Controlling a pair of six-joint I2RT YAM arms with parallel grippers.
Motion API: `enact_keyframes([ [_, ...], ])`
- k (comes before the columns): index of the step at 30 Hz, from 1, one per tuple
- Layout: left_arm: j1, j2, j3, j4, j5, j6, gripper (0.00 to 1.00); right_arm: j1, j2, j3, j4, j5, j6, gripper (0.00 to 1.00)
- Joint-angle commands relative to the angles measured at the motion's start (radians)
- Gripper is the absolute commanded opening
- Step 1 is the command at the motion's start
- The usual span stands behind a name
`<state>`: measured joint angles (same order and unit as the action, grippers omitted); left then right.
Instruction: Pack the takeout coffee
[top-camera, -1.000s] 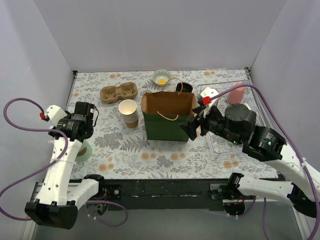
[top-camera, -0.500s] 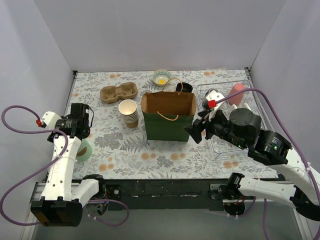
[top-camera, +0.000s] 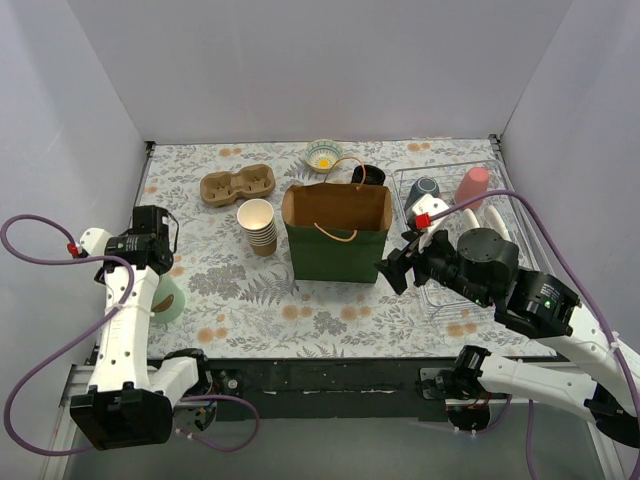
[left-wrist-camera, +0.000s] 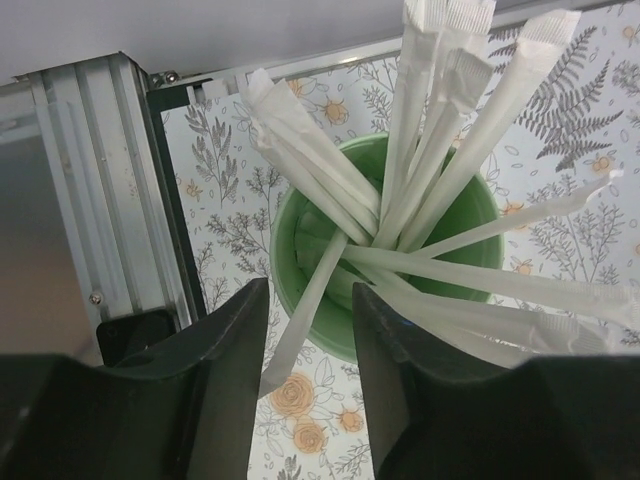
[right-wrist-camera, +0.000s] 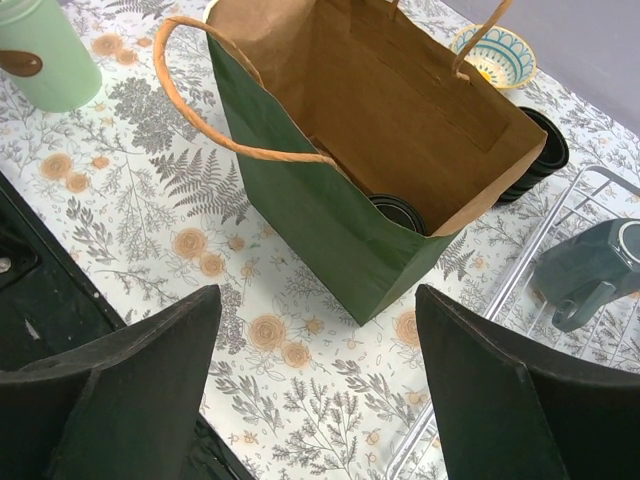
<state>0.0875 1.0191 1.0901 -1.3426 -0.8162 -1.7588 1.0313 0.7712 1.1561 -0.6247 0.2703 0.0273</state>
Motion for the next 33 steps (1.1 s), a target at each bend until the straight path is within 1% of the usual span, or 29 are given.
enact_keyframes([
  [1, 0.029, -0.030, -0.010, -0.041, 0.041, 0.044, 0.41, -0.004, -0.016, -0.019, 0.071, 0.015, -0.024, 0.86],
  [2, 0.032, -0.036, -0.003, -0.041, 0.046, 0.050, 0.47, -0.004, -0.019, -0.021, 0.071, 0.015, -0.024, 0.86],
  [5, 0.035, -0.039, 0.036, -0.040, 0.035, 0.064, 0.54, -0.004, -0.021, -0.033, 0.080, 0.020, -0.024, 0.86],
  [7, 0.035, -0.027, 0.057, -0.004, 0.029, 0.102, 0.54, -0.004, -0.027, -0.042, 0.095, 0.014, -0.024, 0.86],
  [8, 0.035, -0.022, 0.074, 0.017, 0.047, 0.170, 0.54, -0.004, -0.030, -0.044, 0.098, 0.012, -0.024, 0.87],
  [9, 0.035, -0.021, 0.083, 0.073, 0.058, 0.215, 0.53, -0.005, -0.029, -0.044, 0.102, 0.010, -0.052, 0.87],
  [11, 0.035, -0.007, 0.120, 0.095, 0.072, 0.261, 0.53, -0.004, -0.027, -0.044, 0.102, 0.009, -0.061, 0.87],
  [12, 0.035, -0.001, 0.129, 0.121, 0.077, 0.313, 0.53, -0.004, -0.026, -0.045, 0.100, 0.012, -0.063, 0.87],
  [14, 0.035, 0.016, 0.145, 0.149, 0.081, 0.366, 0.53, -0.004, -0.026, -0.047, 0.099, 0.017, -0.067, 0.87],
  [15, 0.035, 0.022, 0.151, 0.184, 0.109, 0.422, 0.53, -0.004, -0.024, -0.047, 0.103, 0.020, -0.067, 0.87],
  [19, 0.032, 0.044, 0.163, 0.267, 0.158, 0.516, 0.53, -0.002, -0.023, -0.055, 0.120, 0.017, -0.063, 0.87],
  [24, 0.034, 0.062, 0.145, 0.330, 0.179, 0.538, 0.52, -0.004, -0.013, -0.055, 0.135, 0.010, -0.061, 0.87],
  [27, 0.032, 0.076, 0.137, 0.316, 0.161, 0.484, 0.51, -0.004, -0.012, -0.053, 0.137, 0.012, -0.066, 0.87],
  [30, 0.034, 0.096, 0.132, 0.348, 0.143, 0.489, 0.51, -0.004, -0.019, -0.055, 0.135, 0.018, -0.069, 0.87],
  [33, 0.034, 0.131, 0.162, 0.362, 0.144, 0.481, 0.51, -0.004, -0.027, -0.059, 0.132, 0.023, -0.069, 0.88],
])
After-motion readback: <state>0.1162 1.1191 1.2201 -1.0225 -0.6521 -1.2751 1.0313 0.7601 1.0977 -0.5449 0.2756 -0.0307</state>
